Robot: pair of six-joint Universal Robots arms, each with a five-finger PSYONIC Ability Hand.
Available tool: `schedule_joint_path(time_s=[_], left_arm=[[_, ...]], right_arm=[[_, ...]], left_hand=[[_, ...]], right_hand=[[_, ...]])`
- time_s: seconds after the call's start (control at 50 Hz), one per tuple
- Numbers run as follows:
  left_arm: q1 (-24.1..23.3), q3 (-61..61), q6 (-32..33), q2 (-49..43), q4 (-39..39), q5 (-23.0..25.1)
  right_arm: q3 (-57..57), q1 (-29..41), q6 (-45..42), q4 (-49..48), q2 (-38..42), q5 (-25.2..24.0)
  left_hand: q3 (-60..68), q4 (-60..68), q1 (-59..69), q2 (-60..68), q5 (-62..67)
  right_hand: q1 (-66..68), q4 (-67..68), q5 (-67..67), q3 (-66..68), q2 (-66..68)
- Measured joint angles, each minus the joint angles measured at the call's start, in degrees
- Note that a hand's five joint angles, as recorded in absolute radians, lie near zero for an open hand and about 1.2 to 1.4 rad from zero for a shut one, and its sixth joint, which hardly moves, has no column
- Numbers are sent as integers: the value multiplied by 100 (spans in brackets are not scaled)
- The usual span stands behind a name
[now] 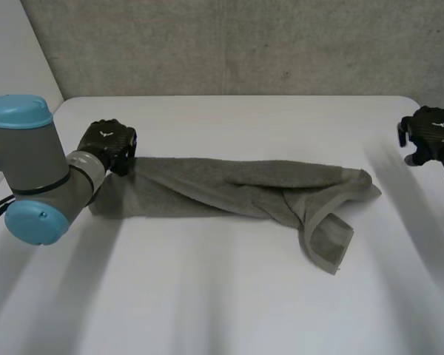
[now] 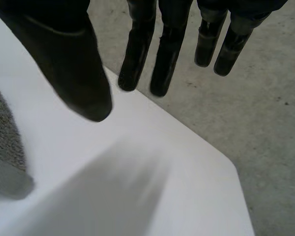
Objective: Fold the towel.
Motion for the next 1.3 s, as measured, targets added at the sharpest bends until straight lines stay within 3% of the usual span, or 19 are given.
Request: schedule_joint_path(time_s=[0.08, 0.14, 0.3, 0.46, 0.66, 0.74, 0.88, 0.94, 0.98, 1.1, 1.16, 1.2, 1.3], left_arm=[[-7, -22, -178, 27, 33, -34], [-26, -38, -265, 69, 21, -30], [-124, -271, -308, 620, -36, 34], [-211, -1112, -267, 1451, -33, 102], [-285, -2502, -4, 1956, 286, 485], [-343, -2760, 56, 1972, 533, 544], [-450, -2882, 74, 1923, 915, 545], [-465, -2850, 72, 1878, 986, 542], [-466, -2824, 72, 1848, 998, 541], [-458, -2685, 74, 1658, 1001, 537], [-455, -2633, 78, 1559, 995, 534], [-450, -2610, 80, 1509, 994, 533], [-425, -2599, 79, 1458, 995, 532]], right_arm=[[175, 174, -16, 56, -144, -63], [395, 318, -32, 81, -378, -139], [1368, 720, -252, 37, -1416, -754], [2511, 931, -1226, 71, -2164, -1566], [3366, 1055, -3275, 9, -1933, -1615], [3391, 1080, -3641, -114, -1667, -1623], [3301, 1250, -3776, -587, -1172, -1694], [3159, 1330, -3694, -716, -1075, -1741], [3065, 1362, -3617, -743, -1062, -1761], [2339, 1429, -2455, -827, -1090, -1661], [1837, 1403, -1369, -959, -1071, -1296], [1411, 1363, -510, -1129, -997, -776], [592, 1221, 304, -1203, -654, 463]], left_hand=[[0, 0, -3634, -3766, -3898], [0, 0, -4539, -4777, -4971], [0, 0, -4587, -4829, -5069], [0, 0, -4587, -4829, -5069], [0, 0, -4587, -4829, -5068], [0, 0, -4587, -4829, -5068], [0, 0, -4587, -4829, -5066], [0, 0, -4587, -4829, -5067], [0, 0, -4587, -4829, -5068], [0, 0, -4587, -4829, -5066], [0, 0, -4587, -4829, -5068], [0, 0, -4587, -4829, -5068], [0, 0, -4587, -4829, -5066]], right_hand=[[-1902, 0, -2212, 0, -1887], [-2888, 0, -3273, 0, -2935], [-3266, 0, -3289, 0, -3248], [-3314, 0, -3289, 0, -3248], [-3277, 0, -3271, 0, -3232], [-3000, 0, -2996, 0, -3048], [449, 0, 609, 0, 544], [2248, 0, 2384, 0, 2207], [2815, 0, 2876, 0, 2651], [2872, 0, 3004, 0, 2691], [2872, 0, 3004, 0, 2691], [2872, 0, 3004, 0, 2691], [2873, 0, 3004, 0, 2691]])
